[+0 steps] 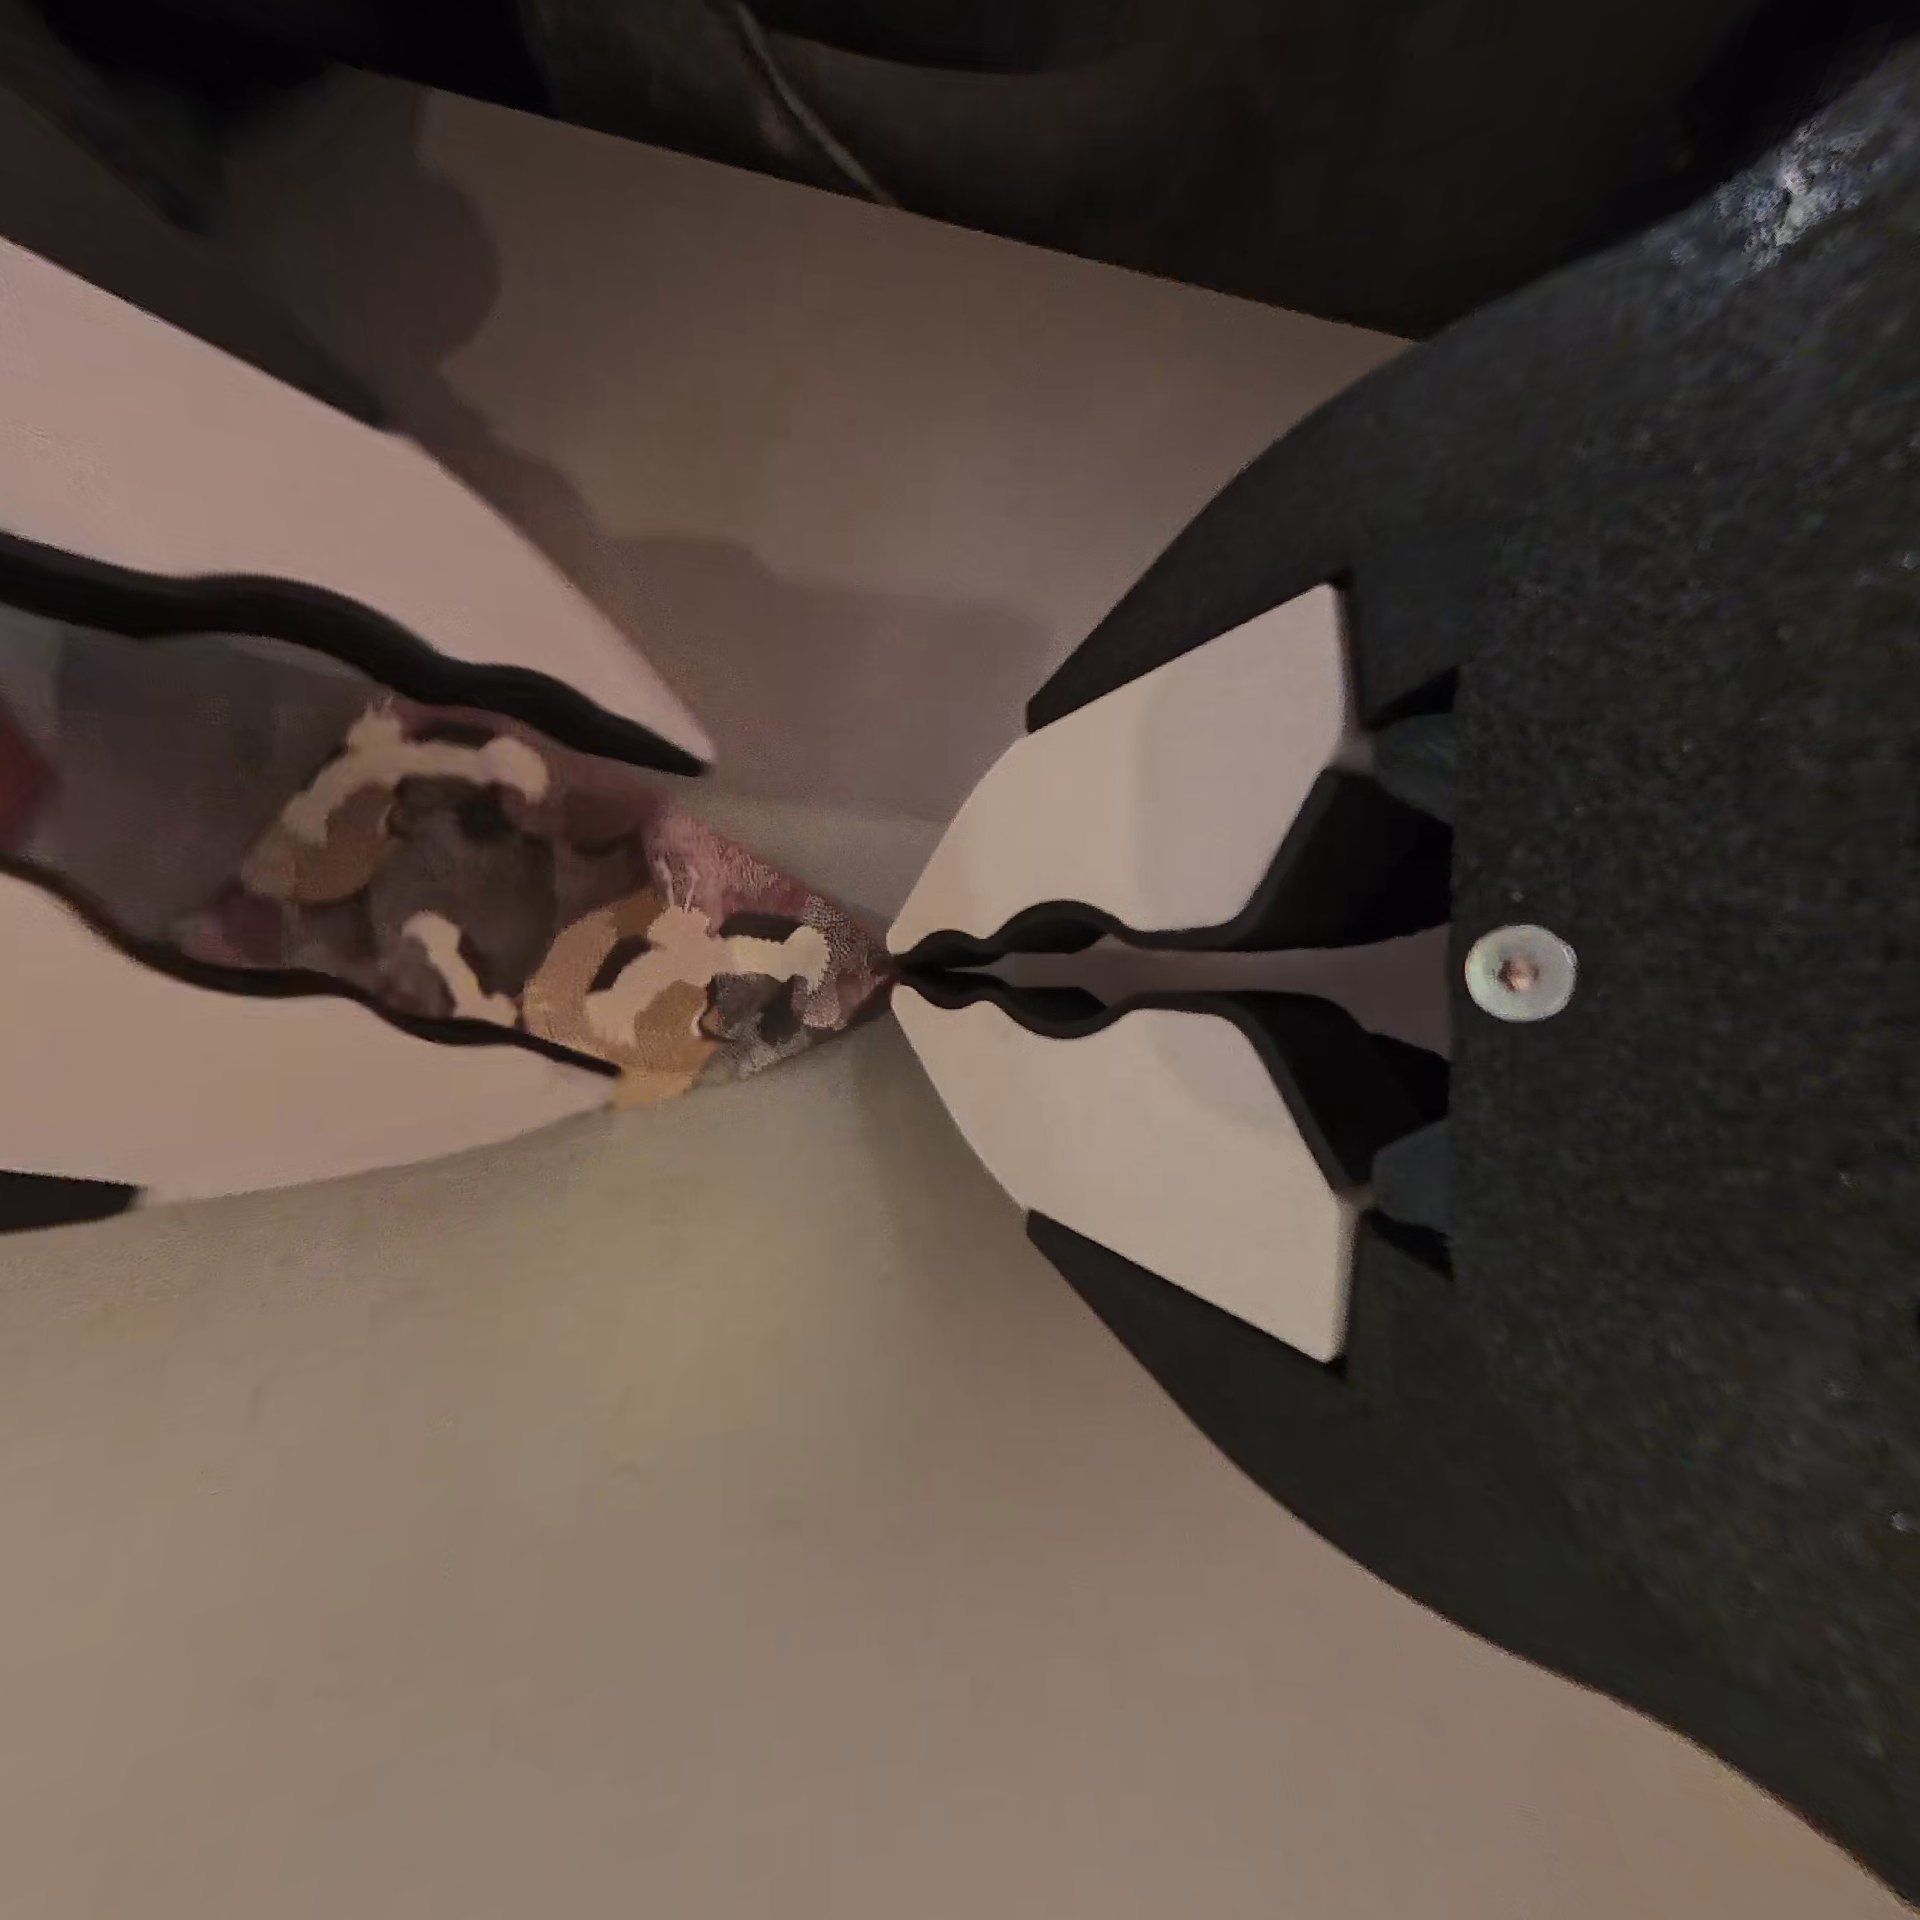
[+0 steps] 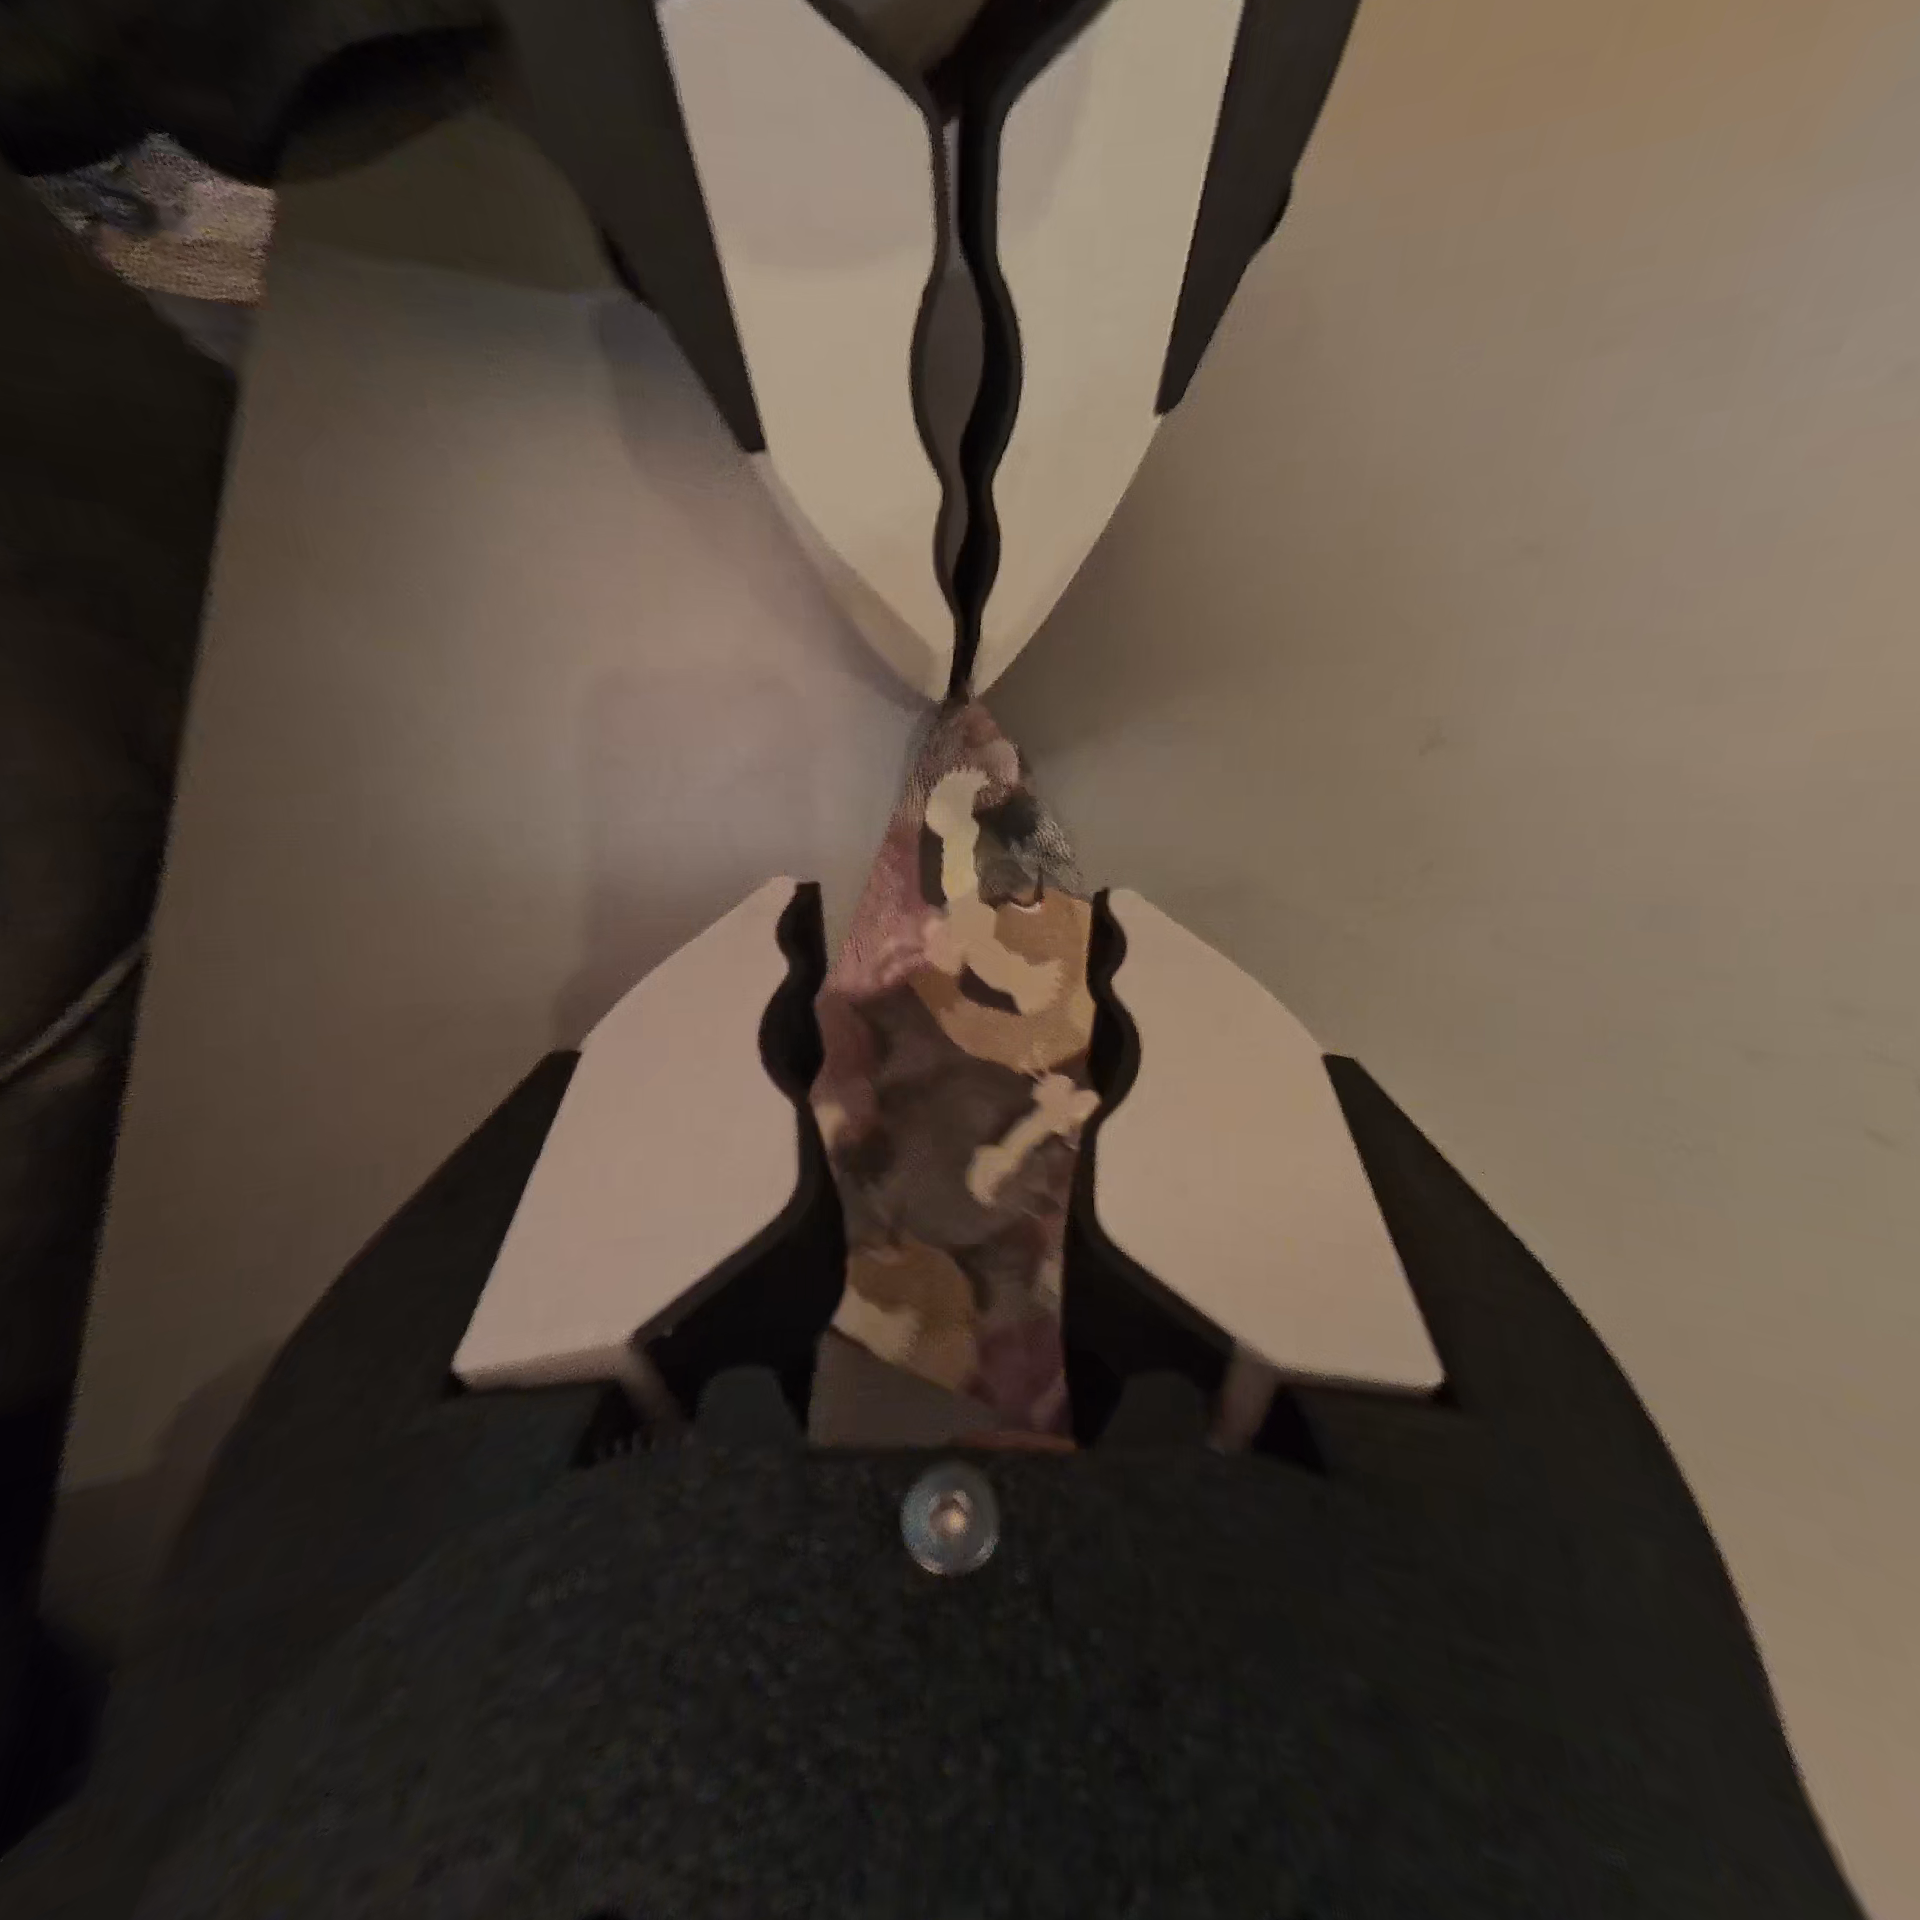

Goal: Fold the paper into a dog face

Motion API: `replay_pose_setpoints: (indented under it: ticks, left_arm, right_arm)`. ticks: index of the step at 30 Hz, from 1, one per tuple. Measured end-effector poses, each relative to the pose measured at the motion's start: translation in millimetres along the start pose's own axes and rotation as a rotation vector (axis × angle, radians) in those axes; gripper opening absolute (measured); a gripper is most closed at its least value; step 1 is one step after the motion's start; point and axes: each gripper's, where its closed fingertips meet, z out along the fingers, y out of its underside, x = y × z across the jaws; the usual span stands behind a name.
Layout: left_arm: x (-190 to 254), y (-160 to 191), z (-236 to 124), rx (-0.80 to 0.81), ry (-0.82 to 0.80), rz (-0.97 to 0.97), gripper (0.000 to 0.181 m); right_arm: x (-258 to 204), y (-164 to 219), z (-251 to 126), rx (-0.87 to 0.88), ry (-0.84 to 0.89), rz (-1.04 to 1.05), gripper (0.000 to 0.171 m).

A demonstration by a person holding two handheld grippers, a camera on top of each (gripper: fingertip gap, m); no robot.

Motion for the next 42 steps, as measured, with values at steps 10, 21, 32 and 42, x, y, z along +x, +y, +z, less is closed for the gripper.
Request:
replay_pose_setpoints:
  ticks: [10, 21, 32, 42]
  left_arm:
    - [-11.7, 7.5, -7.1, -0.069, 0.006, 0.023, 0.000]
    - [-6.5, -5.9, -4.6, 0.065, 0.007, -0.050, 0.000]
    - [29.2, -20.9, 13.0, 0.128, -0.035, 0.124, 0.000]
    - [41.7, -9.7, 28.8, 0.114, -0.003, -0.020, 0.022]
  right_arm:
    - [1.2, 3.4, 24.9, -0.099, -0.093, 0.064, 0.000]
    - [7.5, 10.1, 28.5, -0.050, 0.145, 0.118, 0.000]
    - [8.3, 9.9, 28.8, 0.048, 0.210, 0.200, 0.000]
    - [8.7, 9.7, 29.0, 0.070, 0.229, 0.207, 0.000]
